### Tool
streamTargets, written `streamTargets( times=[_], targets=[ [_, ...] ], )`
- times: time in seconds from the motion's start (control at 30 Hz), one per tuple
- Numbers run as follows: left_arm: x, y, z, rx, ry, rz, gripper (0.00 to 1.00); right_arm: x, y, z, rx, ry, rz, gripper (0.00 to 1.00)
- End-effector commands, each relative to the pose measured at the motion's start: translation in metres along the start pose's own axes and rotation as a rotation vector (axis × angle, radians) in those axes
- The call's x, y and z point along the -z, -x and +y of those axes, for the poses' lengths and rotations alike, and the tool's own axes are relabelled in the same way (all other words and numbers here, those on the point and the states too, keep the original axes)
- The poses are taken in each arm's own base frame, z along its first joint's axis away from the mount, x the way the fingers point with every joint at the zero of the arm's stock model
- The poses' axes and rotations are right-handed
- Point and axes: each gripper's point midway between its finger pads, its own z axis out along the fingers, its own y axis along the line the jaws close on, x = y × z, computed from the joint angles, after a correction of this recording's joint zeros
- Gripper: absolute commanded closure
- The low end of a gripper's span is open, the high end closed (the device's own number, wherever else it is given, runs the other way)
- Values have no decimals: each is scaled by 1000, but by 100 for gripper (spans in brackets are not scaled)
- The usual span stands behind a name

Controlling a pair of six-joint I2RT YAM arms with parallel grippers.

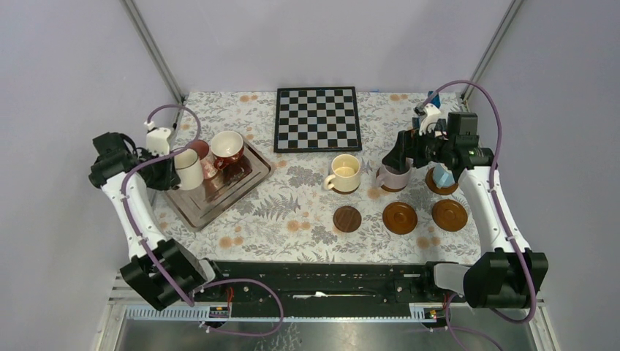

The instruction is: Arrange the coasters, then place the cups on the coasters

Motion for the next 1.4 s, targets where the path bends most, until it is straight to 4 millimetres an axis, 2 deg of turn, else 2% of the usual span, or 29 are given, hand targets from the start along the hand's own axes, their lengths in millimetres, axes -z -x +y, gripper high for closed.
streamTargets(
  times=[0.0, 0.2, 0.3, 0.5, 0.7, 0.83, 0.97, 1.23, 1.37],
  targets=[
    [28, 57, -64, -237, -153, -183, 100, 6, 10, 34, 111, 134, 9, 0],
    [32, 84, -138, -382, -345, -244, 100, 12, 8, 56, 233, 198, 51, 0],
    [38, 91, -180, -474, -476, -301, 100, 15, 3, 76, 314, 272, 61, 1],
    [40, 98, -267, -716, -665, -352, 100, 11, -10, 134, 503, 435, 84, 0],
    [48, 105, -326, -860, -777, -445, 100, 6, -18, 180, 616, 582, 71, 0],
    [50, 101, -356, -937, -824, -456, 100, 3, -18, 197, 650, 641, 81, 1],
    [54, 103, -375, -942, -871, -478, 100, 0, -15, 206, 703, 664, 86, 1],
    [54, 102, -399, -942, -935, -475, 100, -5, -28, 222, 783, 749, 142, 1],
    [53, 104, -404, -942, -945, -476, 100, -6, -23, 226, 797, 757, 134, 0]
  ],
)
